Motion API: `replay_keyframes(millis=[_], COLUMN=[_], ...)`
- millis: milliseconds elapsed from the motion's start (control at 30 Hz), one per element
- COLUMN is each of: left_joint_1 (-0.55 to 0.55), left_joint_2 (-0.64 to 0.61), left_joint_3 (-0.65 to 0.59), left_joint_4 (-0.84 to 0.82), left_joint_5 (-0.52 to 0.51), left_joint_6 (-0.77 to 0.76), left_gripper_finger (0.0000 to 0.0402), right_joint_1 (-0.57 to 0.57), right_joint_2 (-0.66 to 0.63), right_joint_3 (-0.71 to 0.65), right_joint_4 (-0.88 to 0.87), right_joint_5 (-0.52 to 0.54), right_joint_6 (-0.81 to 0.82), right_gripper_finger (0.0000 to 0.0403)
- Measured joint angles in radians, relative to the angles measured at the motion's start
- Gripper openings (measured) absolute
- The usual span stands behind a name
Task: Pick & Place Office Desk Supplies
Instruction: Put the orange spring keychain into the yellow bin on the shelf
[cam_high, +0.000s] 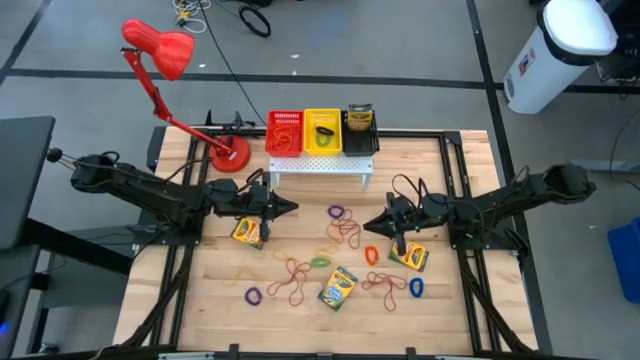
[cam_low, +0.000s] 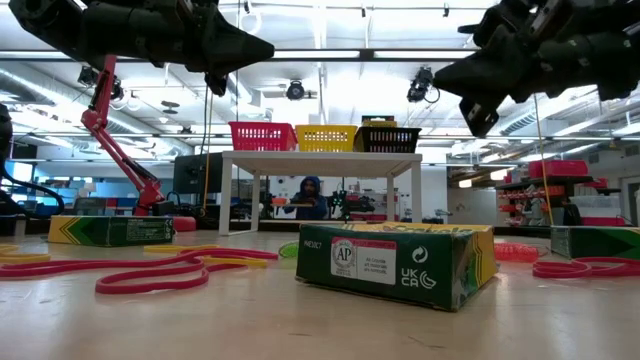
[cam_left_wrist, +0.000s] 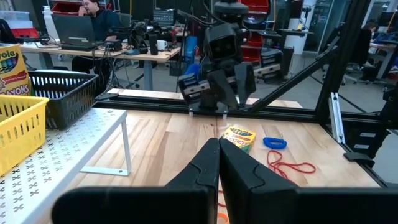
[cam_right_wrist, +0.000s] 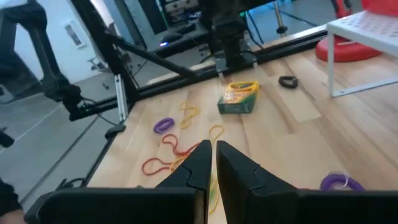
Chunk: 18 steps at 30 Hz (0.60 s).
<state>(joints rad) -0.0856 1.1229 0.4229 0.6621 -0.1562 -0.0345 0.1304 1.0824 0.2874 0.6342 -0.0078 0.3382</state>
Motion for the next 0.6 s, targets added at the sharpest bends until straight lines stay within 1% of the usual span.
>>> replay_keyframes(millis=[100, 200, 300, 433, 600], left_joint_1=[0.0, 0.0, 0.0, 0.0, 0.0], left_joint_2=[0.0, 0.0, 0.0, 0.0, 0.0], left_joint_3=[0.0, 0.0, 0.001, 0.001, 0.001], left_joint_4=[0.0, 0.0, -0.003, -0.003, -0.002], left_joint_5=[0.0, 0.0, 0.0, 0.0, 0.0], left_joint_6=[0.0, 0.0, 0.0, 0.0, 0.0], left_gripper_finger=[0.0012, 0.0012, 0.0012, 0.0012, 0.0012], right_joint_1=[0.01, 0.008, 0.008, 0.007, 0.008], right_joint_2=[0.019, 0.065, 0.131, 0.22, 0.295], right_joint_3=[0.0, 0.01, 0.042, 0.119, 0.208], right_joint_4=[-0.001, 0.0, -0.011, -0.112, -0.25], right_joint_5=[0.001, 0.002, 0.045, 0.074, 0.111], right_joint_6=[-0.002, -0.003, -0.004, -0.01, -0.03], right_gripper_finger=[0.0033, 0.0033, 0.0033, 0.0033, 0.0033])
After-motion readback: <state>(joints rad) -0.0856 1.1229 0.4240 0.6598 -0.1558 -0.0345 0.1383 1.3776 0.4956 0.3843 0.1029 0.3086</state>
